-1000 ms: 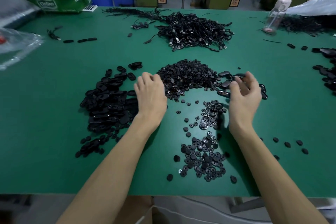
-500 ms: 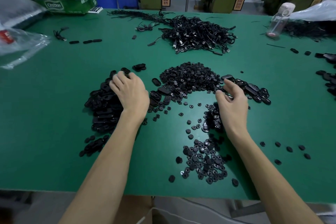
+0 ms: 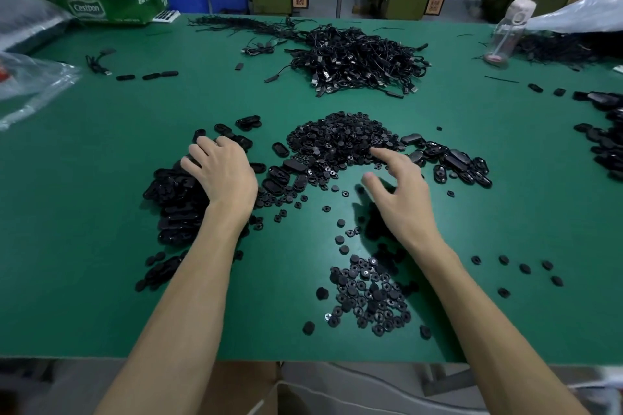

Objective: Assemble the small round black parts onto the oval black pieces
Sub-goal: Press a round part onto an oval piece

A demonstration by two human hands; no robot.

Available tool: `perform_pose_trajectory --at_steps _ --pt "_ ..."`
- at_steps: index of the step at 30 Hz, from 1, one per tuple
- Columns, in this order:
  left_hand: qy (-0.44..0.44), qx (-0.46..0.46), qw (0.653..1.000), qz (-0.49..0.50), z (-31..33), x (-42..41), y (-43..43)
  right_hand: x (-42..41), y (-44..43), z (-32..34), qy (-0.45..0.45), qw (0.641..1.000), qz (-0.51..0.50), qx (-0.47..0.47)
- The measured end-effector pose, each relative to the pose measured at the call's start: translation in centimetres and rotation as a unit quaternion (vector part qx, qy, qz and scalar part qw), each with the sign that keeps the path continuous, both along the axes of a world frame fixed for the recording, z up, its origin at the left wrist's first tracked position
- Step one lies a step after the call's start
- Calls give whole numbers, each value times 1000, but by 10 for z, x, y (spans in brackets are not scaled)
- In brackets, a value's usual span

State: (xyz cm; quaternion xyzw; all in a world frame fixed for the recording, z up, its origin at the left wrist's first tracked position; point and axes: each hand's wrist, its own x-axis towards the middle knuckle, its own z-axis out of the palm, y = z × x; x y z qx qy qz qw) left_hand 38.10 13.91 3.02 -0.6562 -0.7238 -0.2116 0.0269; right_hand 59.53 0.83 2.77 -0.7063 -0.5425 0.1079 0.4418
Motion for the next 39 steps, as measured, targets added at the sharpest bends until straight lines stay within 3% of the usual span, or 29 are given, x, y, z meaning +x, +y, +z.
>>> perform_pose_trajectory --at_steps 3,7,11,14,22,33,39 --pt "-23 41 999 -7 1 2 1 -5 3 -3 -95 993 69 -29" --pt "-72 77 994 -34 2 7 2 -11 7 -8 -258 951 139 -102" --pt "-92 73 992 -51 2 7 0 -11 10 -9 -329 912 173 -174" --pt "-101 59 992 -43 3 5 0 -12 10 -7 -311 917 173 -178" --pt "-110 48 992 -37 3 2 0 -12 5 -6 -211 969 116 -52" --pt "-159 63 985 -40 5 1 0 -10 2 -4 -178 980 78 -42" --pt "-138 62 988 -43 3 3 -1 -11 0 -3 -162 984 68 -30"
